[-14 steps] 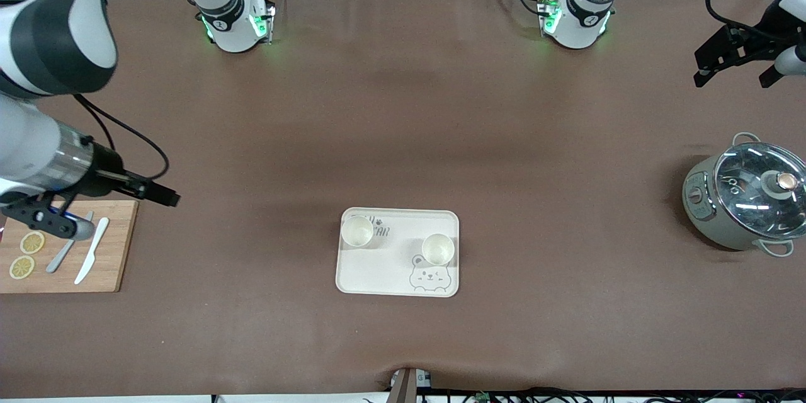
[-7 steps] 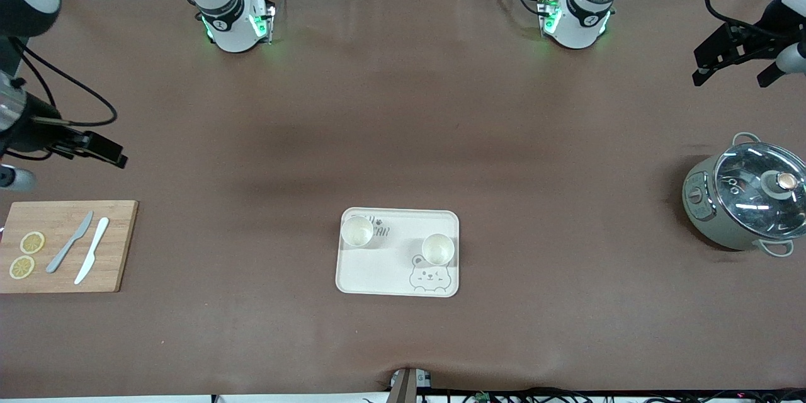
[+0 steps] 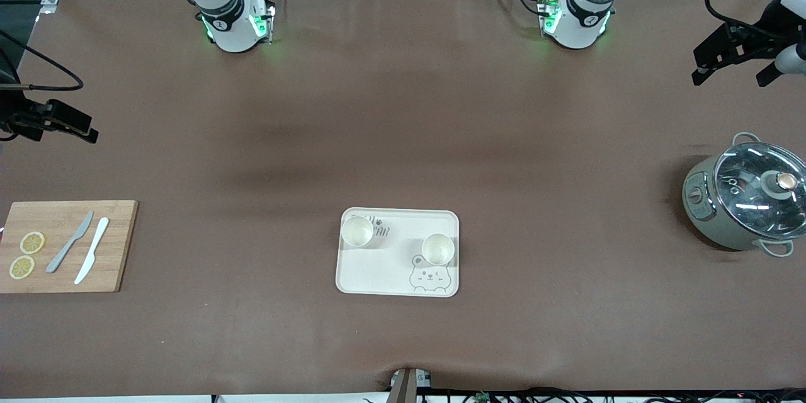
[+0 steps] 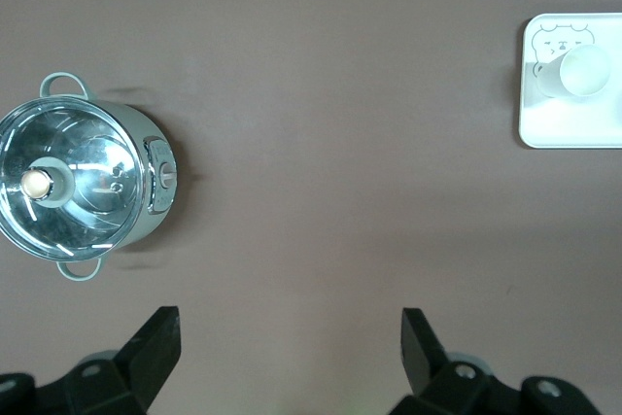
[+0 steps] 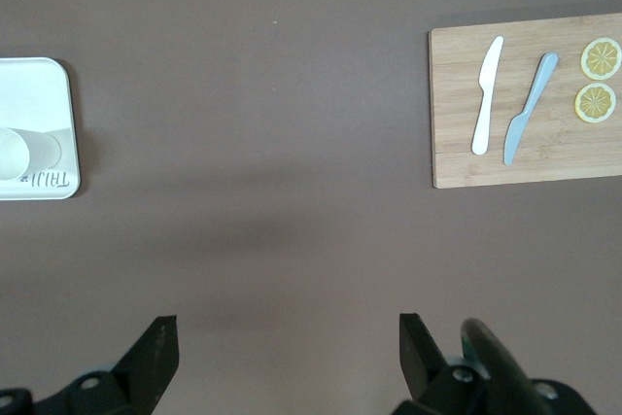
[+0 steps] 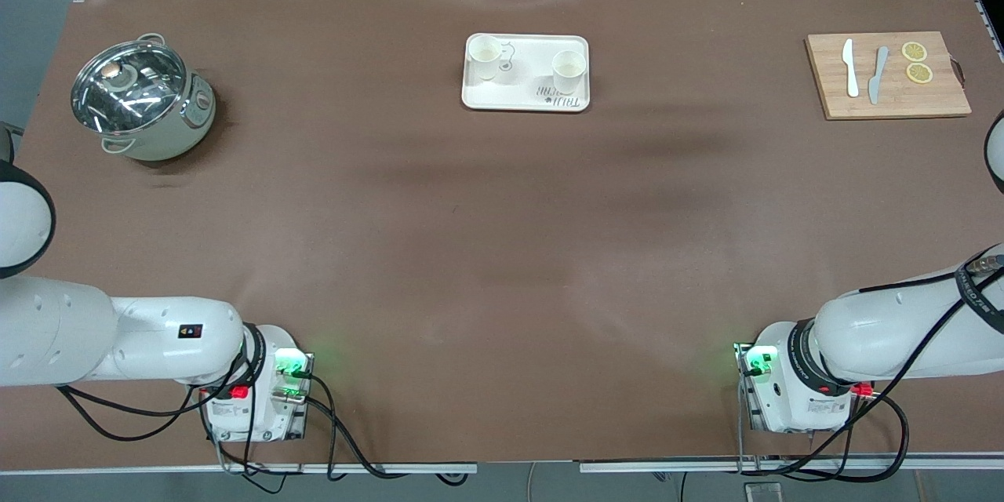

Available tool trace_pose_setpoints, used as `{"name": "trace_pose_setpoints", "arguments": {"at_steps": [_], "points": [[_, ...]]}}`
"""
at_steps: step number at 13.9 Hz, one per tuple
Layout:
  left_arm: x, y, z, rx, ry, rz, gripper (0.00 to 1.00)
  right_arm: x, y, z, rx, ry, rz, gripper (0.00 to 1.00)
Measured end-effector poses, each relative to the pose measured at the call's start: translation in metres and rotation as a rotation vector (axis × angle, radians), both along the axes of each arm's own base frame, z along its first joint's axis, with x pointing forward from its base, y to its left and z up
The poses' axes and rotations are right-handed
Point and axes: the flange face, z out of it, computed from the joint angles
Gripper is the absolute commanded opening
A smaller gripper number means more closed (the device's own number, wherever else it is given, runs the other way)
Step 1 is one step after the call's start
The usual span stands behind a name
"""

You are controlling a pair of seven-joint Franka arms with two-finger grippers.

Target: Place white IKEA cup upright on tray with both arms

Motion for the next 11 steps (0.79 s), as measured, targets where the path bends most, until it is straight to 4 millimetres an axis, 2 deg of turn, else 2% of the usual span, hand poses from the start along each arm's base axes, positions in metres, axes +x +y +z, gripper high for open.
{"name": "trace_pose_setpoints", "arguments": {"at_steps": [3, 8, 11], "points": [[0.002, 0.01, -0.002, 0.0, 0.004, 0.019, 1.0, 0.0, -0.002, -0.002, 0.0, 0.004, -0.003, 1.0], [-0.002, 0.009, -0.002, 0.002, 0.033, 0.018, 1.0, -0.005, -0.03, -0.001, 0.007, 0.013, 0.11, 1.0], [-0.005, 0.01, -0.003, 0.004, 0.048, 0.02, 1.0, -0.012, -0.032, 0.008, 0.005, -0.01, 0.124, 1.0]]}}
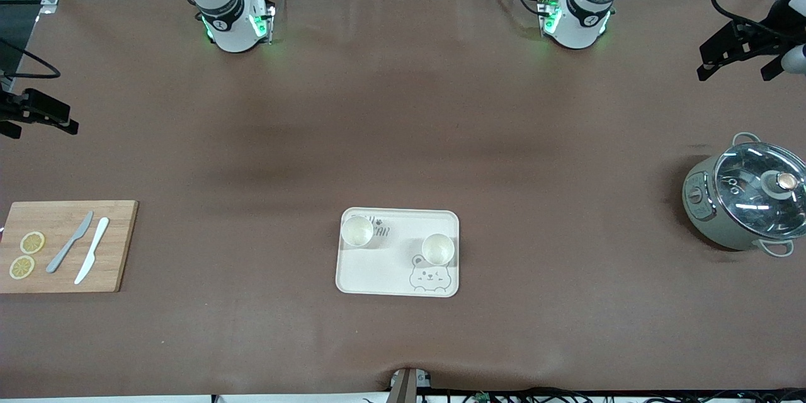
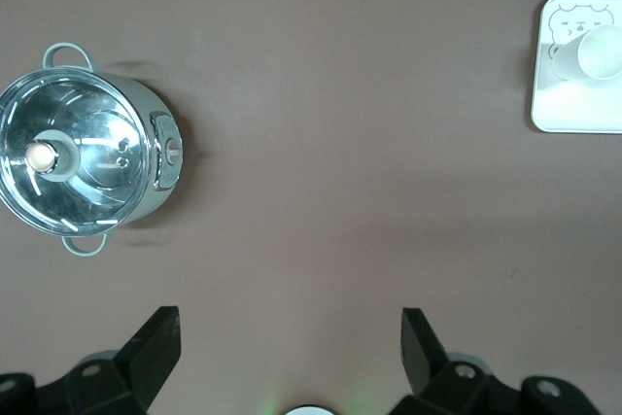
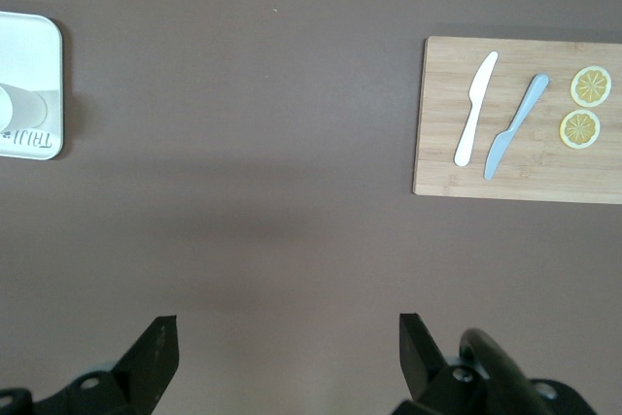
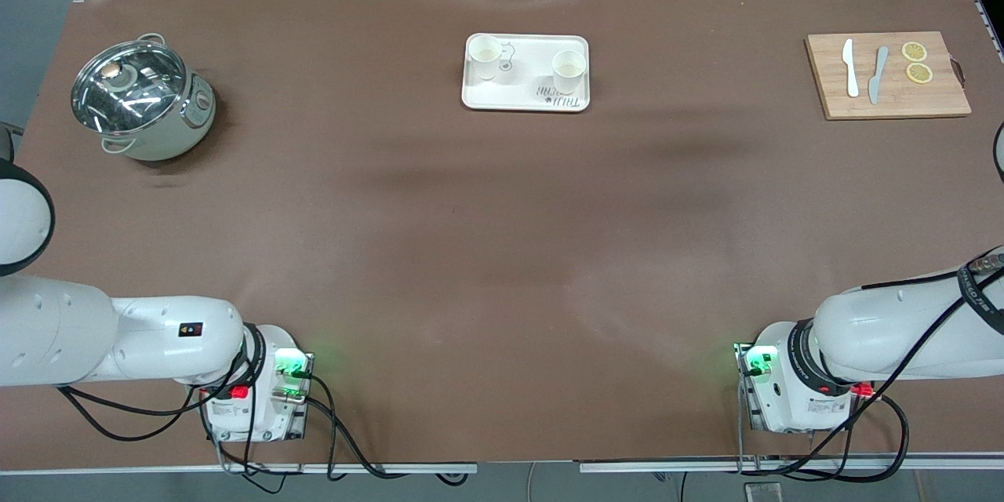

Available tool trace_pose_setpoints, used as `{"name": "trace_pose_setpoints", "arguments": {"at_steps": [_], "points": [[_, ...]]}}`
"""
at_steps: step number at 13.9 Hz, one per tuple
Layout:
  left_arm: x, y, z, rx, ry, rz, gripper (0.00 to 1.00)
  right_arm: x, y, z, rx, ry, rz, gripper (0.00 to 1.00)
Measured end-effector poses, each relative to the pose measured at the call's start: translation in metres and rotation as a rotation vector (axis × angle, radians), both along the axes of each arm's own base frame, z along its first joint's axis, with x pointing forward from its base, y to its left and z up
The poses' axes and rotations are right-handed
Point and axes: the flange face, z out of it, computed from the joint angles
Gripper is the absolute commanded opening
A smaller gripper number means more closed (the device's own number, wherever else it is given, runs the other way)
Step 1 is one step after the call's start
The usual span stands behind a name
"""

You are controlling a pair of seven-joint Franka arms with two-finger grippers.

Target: Place white IKEA cup upright on tray with both arms

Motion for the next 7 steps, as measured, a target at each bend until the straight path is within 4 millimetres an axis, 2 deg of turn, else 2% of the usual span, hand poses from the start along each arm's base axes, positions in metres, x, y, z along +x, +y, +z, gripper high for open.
{"name": "trace_pose_setpoints", "arguments": {"at_steps": [5, 7], "points": [[0.0, 0.017, 0.001, 0.0, 0.003, 0.032, 1.0, -0.051, 0.006, 0.005, 0.0, -0.077, 0.006, 1.0], [0.0, 0.016, 0.0, 0.0, 0.004, 0.032, 1.0, -0.056, 0.007, 0.009, -0.001, -0.083, 0.007, 1.0]]}}
